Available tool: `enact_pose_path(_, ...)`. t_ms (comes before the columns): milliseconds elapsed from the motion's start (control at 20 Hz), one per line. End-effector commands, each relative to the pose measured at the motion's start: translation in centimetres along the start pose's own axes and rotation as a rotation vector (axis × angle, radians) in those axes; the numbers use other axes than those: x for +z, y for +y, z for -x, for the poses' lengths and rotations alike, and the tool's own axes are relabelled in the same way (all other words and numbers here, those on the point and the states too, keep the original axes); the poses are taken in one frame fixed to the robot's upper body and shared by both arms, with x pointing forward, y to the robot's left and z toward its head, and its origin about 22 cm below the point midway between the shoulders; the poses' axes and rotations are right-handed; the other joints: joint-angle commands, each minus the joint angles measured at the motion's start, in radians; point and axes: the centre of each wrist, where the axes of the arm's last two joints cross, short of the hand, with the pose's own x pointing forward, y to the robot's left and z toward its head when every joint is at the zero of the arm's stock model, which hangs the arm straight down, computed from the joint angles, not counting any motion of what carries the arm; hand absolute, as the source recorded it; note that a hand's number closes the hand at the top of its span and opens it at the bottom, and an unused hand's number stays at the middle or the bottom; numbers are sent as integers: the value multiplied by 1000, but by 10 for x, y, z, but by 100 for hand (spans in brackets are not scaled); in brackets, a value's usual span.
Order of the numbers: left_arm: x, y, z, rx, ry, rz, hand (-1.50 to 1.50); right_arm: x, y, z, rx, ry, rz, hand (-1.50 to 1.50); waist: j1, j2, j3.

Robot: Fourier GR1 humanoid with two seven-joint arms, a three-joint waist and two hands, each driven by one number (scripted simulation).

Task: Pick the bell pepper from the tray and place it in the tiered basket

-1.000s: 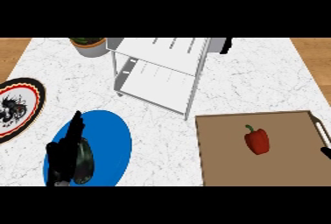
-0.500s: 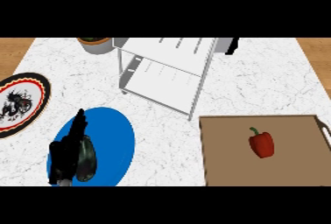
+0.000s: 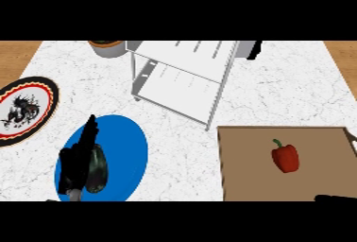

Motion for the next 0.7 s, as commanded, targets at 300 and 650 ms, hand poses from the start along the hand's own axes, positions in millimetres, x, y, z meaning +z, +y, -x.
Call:
enact_pose_path(300,10,-14,19,11,66,16,0,-14,53,-32,230,151,-42,-150,-1,4,-5)
enact_pose_path(650,8,14,28,4,62,20,0,-20,75,-57,235,171,-99,-150,-8,2,-5)
